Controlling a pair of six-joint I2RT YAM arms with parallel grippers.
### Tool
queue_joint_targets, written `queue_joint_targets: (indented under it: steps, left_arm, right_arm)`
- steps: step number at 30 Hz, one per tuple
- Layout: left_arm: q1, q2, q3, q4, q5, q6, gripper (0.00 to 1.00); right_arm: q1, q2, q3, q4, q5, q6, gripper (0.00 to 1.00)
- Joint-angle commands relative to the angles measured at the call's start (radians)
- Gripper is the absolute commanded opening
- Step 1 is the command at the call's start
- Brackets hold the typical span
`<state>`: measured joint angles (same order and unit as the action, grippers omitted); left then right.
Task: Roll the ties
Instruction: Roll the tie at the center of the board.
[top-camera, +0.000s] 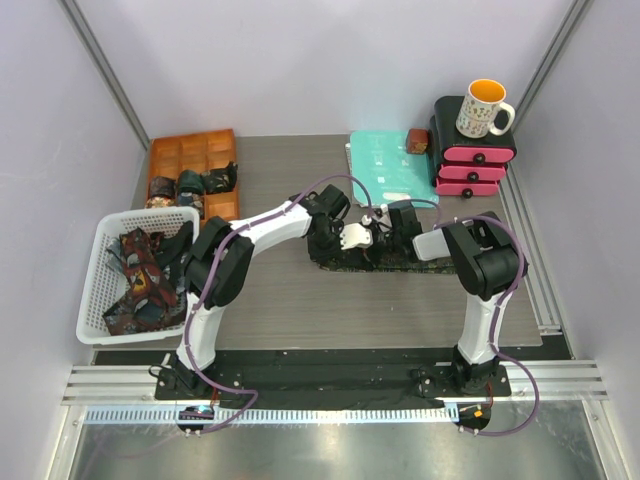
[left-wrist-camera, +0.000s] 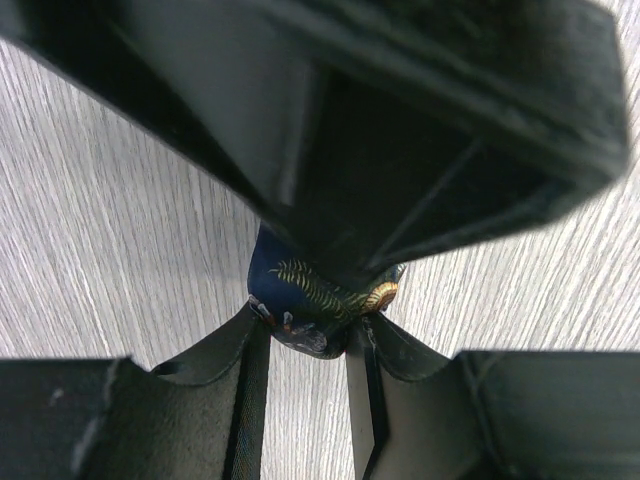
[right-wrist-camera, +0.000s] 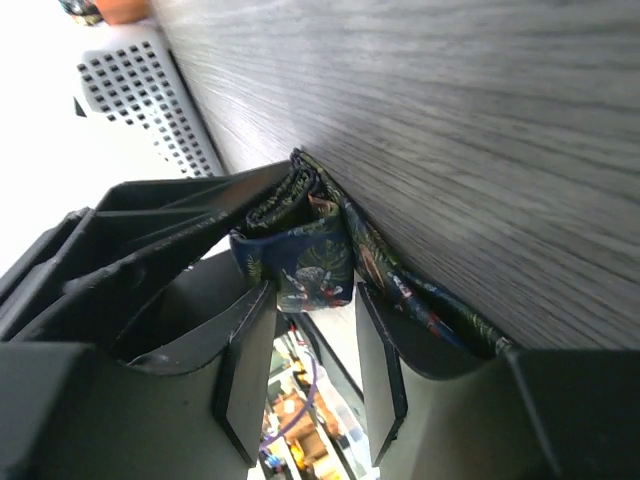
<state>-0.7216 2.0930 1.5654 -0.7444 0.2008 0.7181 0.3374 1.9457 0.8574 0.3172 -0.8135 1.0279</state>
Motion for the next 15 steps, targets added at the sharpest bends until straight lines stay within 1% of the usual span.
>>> queue_joint_targets:
  steps: [1, 6, 15]
  left_arm:
    - [-0.006, 0.079, -0.042, -0.039, -0.009, -0.006, 0.28]
    - [-0.006, 0.078, -0.042, -0.038, -0.006, -0.011, 0.28]
    - [-0.004, 0.076, -0.047, -0.038, -0.006, -0.014, 0.29]
  right_arm:
    - [-0.011, -0.045, 0.003, 0.14, -0.019, 0.075, 0.43]
    - [0.005, -0.033, -0.007, 0.172, -0.009, 0.103, 0.44]
    - [0.037, 0.021, -0.029, 0.214, 0.008, 0.106, 0.45]
